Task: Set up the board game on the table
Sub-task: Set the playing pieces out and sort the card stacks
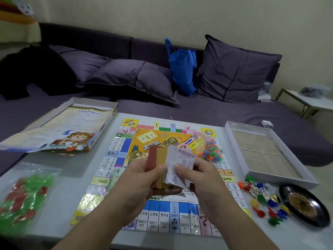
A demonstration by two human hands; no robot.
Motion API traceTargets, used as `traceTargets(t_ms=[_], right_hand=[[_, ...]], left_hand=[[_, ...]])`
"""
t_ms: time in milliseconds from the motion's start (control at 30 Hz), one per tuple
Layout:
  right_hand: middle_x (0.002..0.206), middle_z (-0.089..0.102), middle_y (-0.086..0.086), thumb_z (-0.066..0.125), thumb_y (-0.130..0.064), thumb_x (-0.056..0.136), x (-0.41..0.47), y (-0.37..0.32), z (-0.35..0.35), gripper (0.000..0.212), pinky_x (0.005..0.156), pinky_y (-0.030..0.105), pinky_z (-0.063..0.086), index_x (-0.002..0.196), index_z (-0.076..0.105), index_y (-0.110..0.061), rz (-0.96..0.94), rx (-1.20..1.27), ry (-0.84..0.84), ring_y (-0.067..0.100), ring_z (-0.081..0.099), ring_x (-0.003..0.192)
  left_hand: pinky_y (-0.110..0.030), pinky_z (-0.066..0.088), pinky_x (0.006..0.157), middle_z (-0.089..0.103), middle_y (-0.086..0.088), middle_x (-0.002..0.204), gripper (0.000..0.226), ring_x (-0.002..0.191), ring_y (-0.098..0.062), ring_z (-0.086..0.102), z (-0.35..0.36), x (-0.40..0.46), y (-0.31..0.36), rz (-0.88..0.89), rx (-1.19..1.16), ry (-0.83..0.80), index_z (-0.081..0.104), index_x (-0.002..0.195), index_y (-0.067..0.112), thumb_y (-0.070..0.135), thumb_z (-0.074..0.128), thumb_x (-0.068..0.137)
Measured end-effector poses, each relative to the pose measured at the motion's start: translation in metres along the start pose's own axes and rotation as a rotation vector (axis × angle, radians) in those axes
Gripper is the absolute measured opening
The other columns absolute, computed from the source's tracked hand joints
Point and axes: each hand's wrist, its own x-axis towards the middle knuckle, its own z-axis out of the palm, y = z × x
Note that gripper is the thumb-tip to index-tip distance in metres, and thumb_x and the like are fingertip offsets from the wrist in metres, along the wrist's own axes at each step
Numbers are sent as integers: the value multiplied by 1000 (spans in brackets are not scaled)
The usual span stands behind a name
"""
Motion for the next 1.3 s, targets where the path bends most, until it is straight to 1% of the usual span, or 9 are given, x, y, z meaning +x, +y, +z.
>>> traceTargets(t_ms=[100, 200, 333, 467, 533, 700, 833, 1067, 1300], right_hand=[[97, 80, 12, 74, -12, 93, -1, 0, 0, 13, 89, 52, 61, 106, 78, -13, 8, -11, 4, 36, 76, 95], [94, 80, 8, 74, -12, 93, -1, -1, -1, 12, 84, 43, 64, 105, 77, -13, -5, -36, 18, 28, 78, 90], [98, 80, 10, 74, -8, 92, 2, -2, -4, 16, 83, 41, 63, 107, 77, -10, -4, 28, 31, 28, 78, 91], [99, 80, 12, 73, -5, 91, 3, -4, -7, 18, 77, 33, 62, 109, 76, -4, -4, 79, 25, 23, 77, 85], [100, 80, 14, 72, -5, 91, 3, -4, -7, 19, 79, 35, 62, 109, 75, -2, 0, 102, 32, 25, 77, 86], [104, 78, 22, 71, -3, 90, 9, -4, -13, 18, 87, 54, 61, 108, 74, 2, 46, 207, 81, 38, 75, 94], [103, 79, 19, 68, -1, 92, 11, -6, -18, 19, 72, 38, 63, 110, 72, 1, 46, 229, 98, 29, 77, 89], [107, 78, 19, 67, 3, 93, 12, -3, -20, 24, 80, 43, 62, 116, 68, -2, 31, 201, 96, 37, 76, 102], [104, 79, 13, 69, 4, 94, 13, -2, -20, 24, 73, 33, 63, 113, 73, -10, -34, 21, 120, 31, 77, 98]], left_hand=[[-45, 67, 71, 78, -22, 103, 20, 91, -42, 77, -1, 2, -3, 44, 67, 39, 70, 117, 0, 3, 60, 99], [-45, 67, 71, 78, -22, 102, 22, 89, -42, 78, -2, 3, -4, 59, 86, 51, 71, 116, 1, 8, 65, 95], [-50, 65, 76, 76, -29, 107, 22, 96, -48, 75, -2, 3, -1, 20, -55, 24, 68, 119, -3, 4, 57, 101], [-44, 67, 73, 76, -26, 109, 23, 94, -46, 76, -2, 4, -3, 36, -44, -1, 68, 119, -2, -1, 54, 101], [-45, 66, 74, 76, -27, 109, 23, 95, -47, 75, -2, 4, -3, 37, -57, -4, 68, 120, -2, -1, 54, 101], [-52, 64, 77, 75, -28, 110, 26, 96, -46, 75, -4, 5, 0, 18, -140, 31, 63, 125, -6, 1, 53, 102], [-52, 64, 78, 75, -27, 114, 29, 99, -47, 75, -7, 7, 0, 4, -171, 52, 60, 129, -5, 2, 54, 101], [-52, 64, 79, 76, -25, 110, 29, 95, -46, 76, -9, 8, -1, 20, -104, 98, 62, 128, -3, 4, 59, 100], [-51, 64, 80, 77, -23, 108, 26, 94, -44, 77, -10, 8, -1, 32, 21, 97, 64, 125, -2, 6, 61, 100]])
